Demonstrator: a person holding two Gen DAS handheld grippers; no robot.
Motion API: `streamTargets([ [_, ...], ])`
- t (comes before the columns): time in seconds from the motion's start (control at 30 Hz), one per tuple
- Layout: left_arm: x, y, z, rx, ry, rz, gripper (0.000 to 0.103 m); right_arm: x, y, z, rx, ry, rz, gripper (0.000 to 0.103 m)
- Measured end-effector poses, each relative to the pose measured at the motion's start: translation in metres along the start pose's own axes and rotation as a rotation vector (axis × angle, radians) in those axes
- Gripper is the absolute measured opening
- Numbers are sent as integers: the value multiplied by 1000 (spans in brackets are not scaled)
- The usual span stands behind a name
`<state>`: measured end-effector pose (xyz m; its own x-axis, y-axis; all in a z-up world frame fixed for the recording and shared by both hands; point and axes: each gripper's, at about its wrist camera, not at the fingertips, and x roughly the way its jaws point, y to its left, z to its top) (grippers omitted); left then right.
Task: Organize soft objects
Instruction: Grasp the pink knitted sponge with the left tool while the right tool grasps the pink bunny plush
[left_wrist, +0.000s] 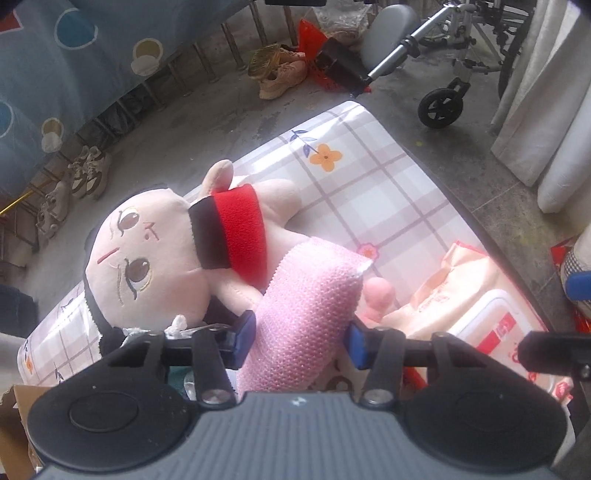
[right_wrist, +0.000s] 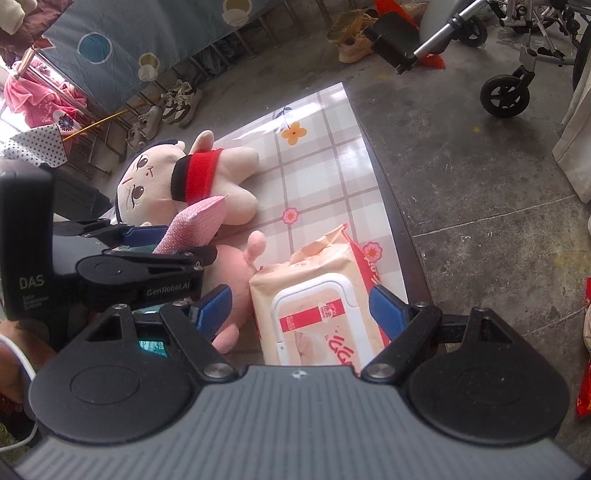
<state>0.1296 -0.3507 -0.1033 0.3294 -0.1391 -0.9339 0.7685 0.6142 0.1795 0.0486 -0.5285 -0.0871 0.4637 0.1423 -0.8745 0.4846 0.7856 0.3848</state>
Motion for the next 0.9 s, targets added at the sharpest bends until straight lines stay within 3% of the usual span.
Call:
streamTargets([
  [0.13, -4, 19, 0, -83, -23, -5, 37, 11, 9, 5, -48, 22, 49, 81],
  [0.33, -12, 58, -7, -248, -34, -92, 35, 43, 52, 23, -247, 63, 118, 87],
  [0.47, -11, 75, -8, -326, -27, -138, 35, 72, 78, 30, -371, 102, 114, 90],
  [0.6, -9, 83, -9, -368, -25, -161, 35, 98, 93, 31, -476, 143, 61, 91],
  [0.9, -9, 84, -11, -390, -33, -163, 35, 140, 106, 23, -598, 247, 83, 99],
])
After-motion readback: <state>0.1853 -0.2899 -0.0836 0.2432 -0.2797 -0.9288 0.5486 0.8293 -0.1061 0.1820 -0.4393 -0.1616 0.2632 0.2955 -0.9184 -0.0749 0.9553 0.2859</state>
